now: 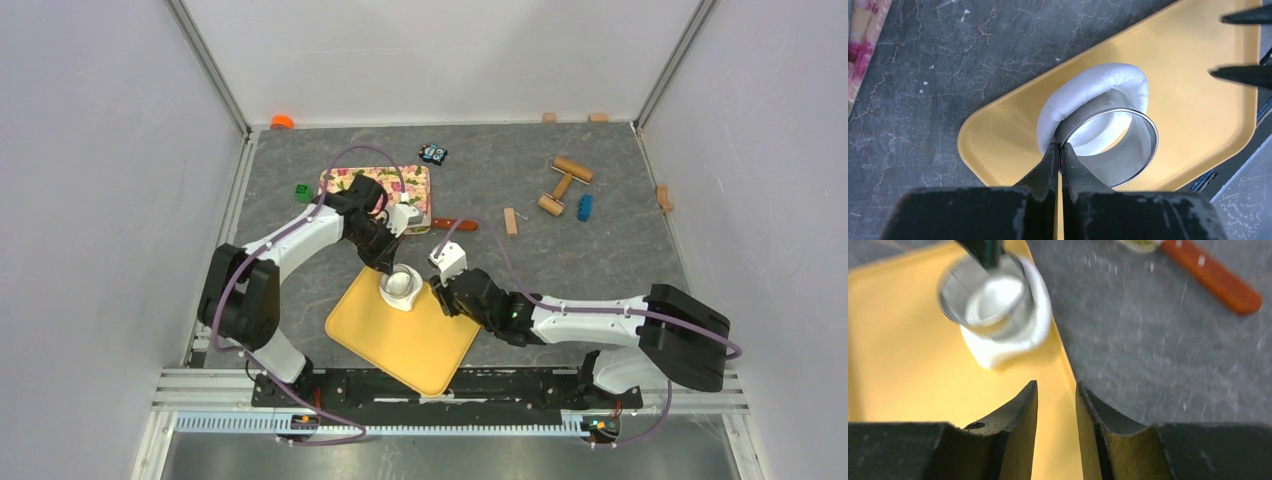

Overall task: Roll out the dumpling wrappers from the dough
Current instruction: Press the dumpling wrapper on the work surface.

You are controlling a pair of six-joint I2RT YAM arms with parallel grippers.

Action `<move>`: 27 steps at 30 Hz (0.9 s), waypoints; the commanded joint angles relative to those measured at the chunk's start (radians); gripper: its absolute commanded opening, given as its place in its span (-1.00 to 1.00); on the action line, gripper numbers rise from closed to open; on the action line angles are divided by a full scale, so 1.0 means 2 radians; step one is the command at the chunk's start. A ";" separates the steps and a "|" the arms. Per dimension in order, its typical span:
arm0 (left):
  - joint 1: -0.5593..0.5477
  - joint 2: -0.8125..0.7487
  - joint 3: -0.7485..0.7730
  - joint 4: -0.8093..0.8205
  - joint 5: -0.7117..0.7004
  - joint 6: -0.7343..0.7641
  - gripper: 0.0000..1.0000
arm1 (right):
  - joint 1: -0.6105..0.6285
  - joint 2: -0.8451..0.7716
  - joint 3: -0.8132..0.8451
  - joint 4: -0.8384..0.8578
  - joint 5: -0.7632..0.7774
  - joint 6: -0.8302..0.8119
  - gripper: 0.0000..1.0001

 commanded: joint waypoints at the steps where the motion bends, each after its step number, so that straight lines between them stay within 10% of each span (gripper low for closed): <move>1: -0.008 -0.023 0.018 -0.027 0.018 0.030 -0.96 | -0.001 -0.009 -0.028 -0.078 0.013 0.060 -0.22; 14: -0.078 -0.019 -0.008 -0.065 0.017 0.080 -0.95 | -0.015 0.039 -0.073 -0.187 0.061 0.188 -0.50; 27: -0.119 0.006 -0.010 0.022 -0.034 0.039 -0.95 | -0.117 0.183 0.081 -0.091 0.073 -0.053 -0.51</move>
